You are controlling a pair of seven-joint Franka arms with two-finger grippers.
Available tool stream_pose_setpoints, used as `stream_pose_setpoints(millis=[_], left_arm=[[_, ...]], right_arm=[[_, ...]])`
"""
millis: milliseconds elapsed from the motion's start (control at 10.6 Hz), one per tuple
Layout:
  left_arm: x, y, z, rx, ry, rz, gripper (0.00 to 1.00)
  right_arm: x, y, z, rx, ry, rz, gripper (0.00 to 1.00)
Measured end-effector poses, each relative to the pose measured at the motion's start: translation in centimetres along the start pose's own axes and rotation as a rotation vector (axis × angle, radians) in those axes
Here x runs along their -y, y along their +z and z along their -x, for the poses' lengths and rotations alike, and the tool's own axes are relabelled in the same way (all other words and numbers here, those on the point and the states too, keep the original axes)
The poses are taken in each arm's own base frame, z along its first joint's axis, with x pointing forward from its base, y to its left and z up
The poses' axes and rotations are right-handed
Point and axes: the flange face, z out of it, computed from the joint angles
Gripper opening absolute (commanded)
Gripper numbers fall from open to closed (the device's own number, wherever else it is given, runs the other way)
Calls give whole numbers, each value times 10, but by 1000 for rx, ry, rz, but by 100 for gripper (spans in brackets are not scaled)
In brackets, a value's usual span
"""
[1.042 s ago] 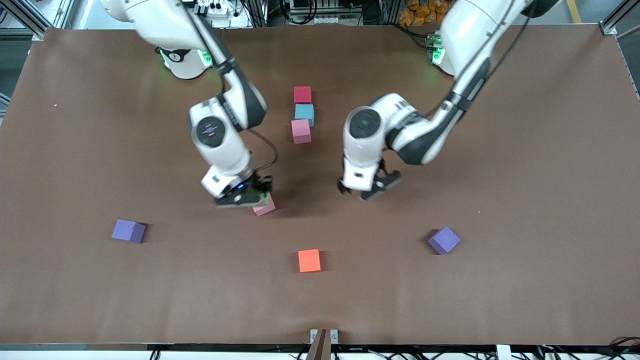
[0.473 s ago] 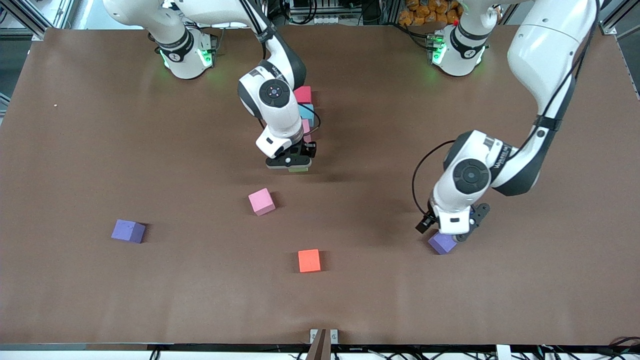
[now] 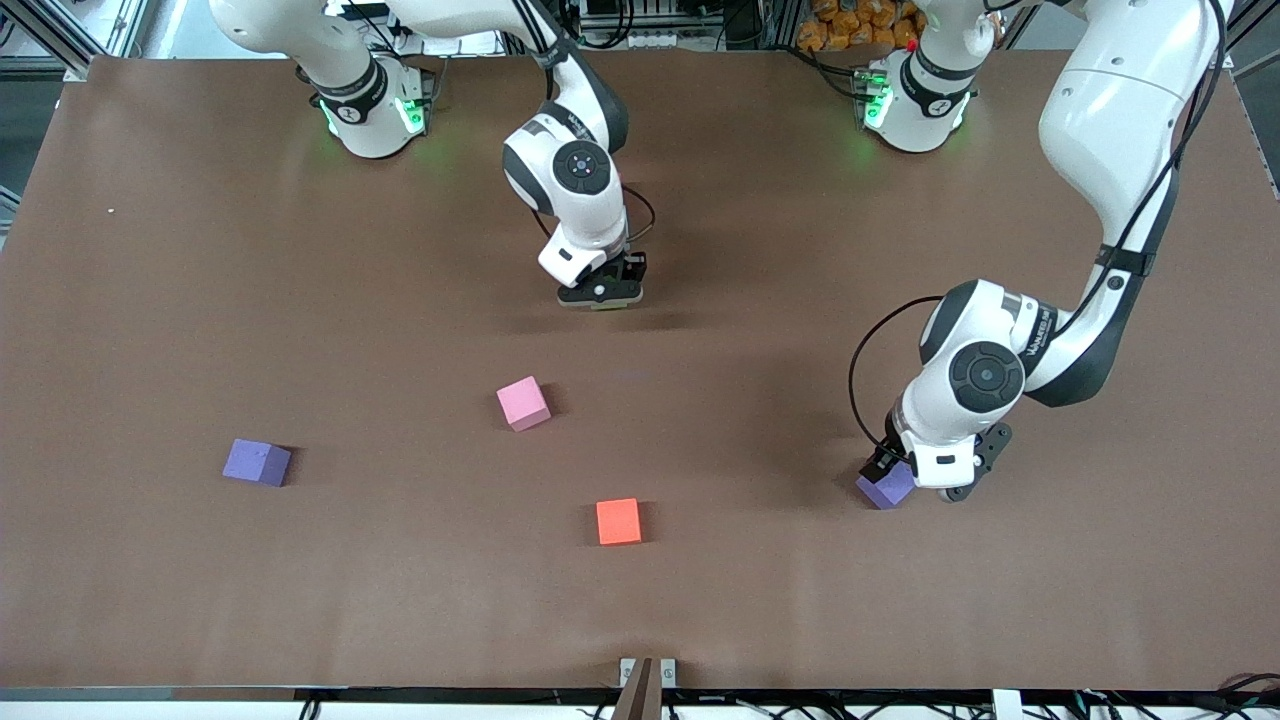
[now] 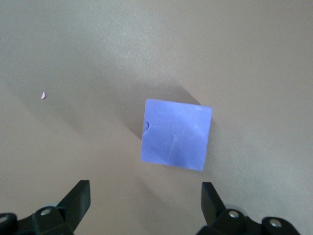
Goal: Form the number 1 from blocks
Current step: 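Place the green cube with the right gripper while the left gripper grasps the purple cube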
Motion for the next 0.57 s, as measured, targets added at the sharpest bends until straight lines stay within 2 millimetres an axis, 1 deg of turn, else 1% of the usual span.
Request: stream_pose_setpoints(millis=[95,189,284,473,568], left_arm=[[1,5,-6,6,-5,2,100],[4,8,-16,11,-5,12,100],[6,9,-24,16,1,23,100],[4,12,-28,17,0,46,100],[2,14,-30,17,-2,58,100]], right_arm=[[4,4,5,3,-1,3,62],[6,9,8,6,0,7,84],[6,12,10,8,0,10,100],[5,12,9,7,4,9,100],[4,8,5,0,12,2,100]])
